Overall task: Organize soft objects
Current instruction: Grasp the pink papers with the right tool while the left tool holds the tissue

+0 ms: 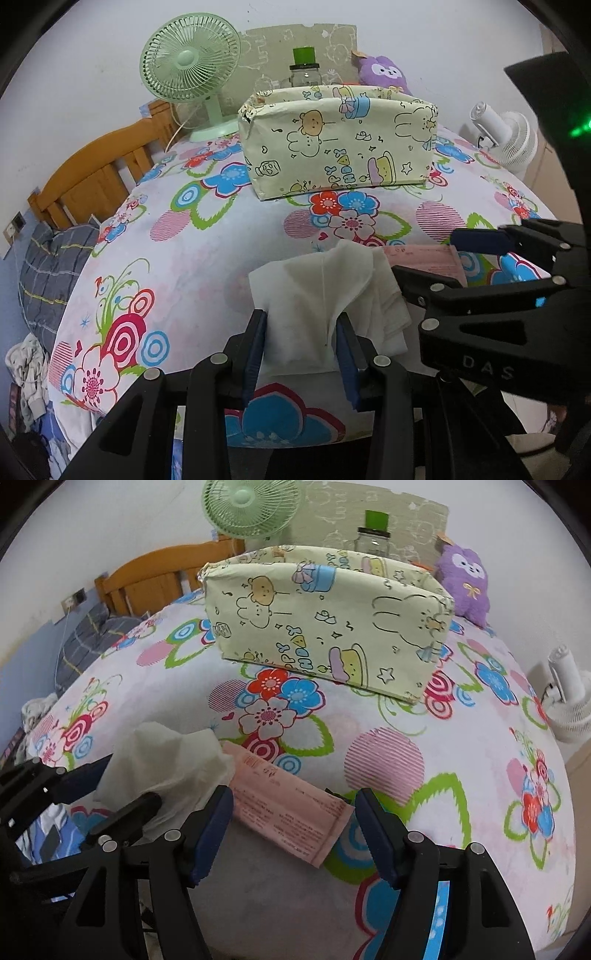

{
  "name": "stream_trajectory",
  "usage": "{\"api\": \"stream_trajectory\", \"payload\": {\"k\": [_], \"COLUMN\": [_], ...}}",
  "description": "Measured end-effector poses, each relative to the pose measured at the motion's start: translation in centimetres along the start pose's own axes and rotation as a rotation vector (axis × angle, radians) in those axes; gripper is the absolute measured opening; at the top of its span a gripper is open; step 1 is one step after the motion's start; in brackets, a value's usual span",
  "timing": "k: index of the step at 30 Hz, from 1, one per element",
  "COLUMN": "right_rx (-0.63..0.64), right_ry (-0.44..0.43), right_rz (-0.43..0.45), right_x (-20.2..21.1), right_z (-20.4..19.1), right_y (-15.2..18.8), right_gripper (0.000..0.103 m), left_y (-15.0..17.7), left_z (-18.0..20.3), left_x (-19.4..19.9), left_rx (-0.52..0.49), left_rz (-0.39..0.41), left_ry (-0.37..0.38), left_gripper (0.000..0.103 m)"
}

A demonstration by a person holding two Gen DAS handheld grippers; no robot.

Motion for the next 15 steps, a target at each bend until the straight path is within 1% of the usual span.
{"api": "stream_trajectory", "payload": {"k": [2, 3, 4, 5, 7, 11, 15], "right_rx": [0.081, 0.167, 0.205, 0.238, 0.269, 0.292, 0.298], "right_ry": [0.014, 0.057, 0.076, 0.081, 0.066, 0.014, -0.061], "right_rz": [-0.023, -0.024, -0.012, -0.023, -0.039, -0.056, -0.093], "right_x": [-0.18, -0.11, 0.07, 0.03, -0.16, -0.21, -0.39], "right_z": [-0.06, -0.24, -0.25, -0.27, -0.23, -0.12, -0.55], "right_y": [-0.32, -0.53, -0.81, -0.89, -0.98, -0.92, -0.11], "right_gripper": [0.077, 0.082, 0.083, 0.083, 0.083, 0.083, 0.083], "left_y": [-0.18, -0.2, -0.27, -0.24, -0.35, -0.57, -0.9], "left_z": [-0.36, -0.48, -0.55, -0.51, -0.37, -0.25, 0.08], "left_x": [-0.14, -0.29, -0.4, -0.42, -0.43, -0.65, -0.9], "left_rx": [0.029, 0.04, 0.045, 0.043, 0.039, 0.032, 0.0], "left_rz": [-0.019, -0.035, -0.041, -0.041, -0.04, -0.044, -0.037], "left_ry": [0.02, 0.03, 0.029, 0.024, 0.013, -0.001, -0.022], "left_gripper": [0.038, 0.038, 0.038, 0.038, 0.037, 0.037, 0.037]}}
Point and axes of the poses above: each gripper's, at about its wrist camera, not at the fingertips, and x roughly against the way its jaws point, z to its right, y to its underside, the point moved 10 cm from there along -x, roughly the way its jaws point, and after that the axes turned 14 degrees about -y, right-handed, at the moved point
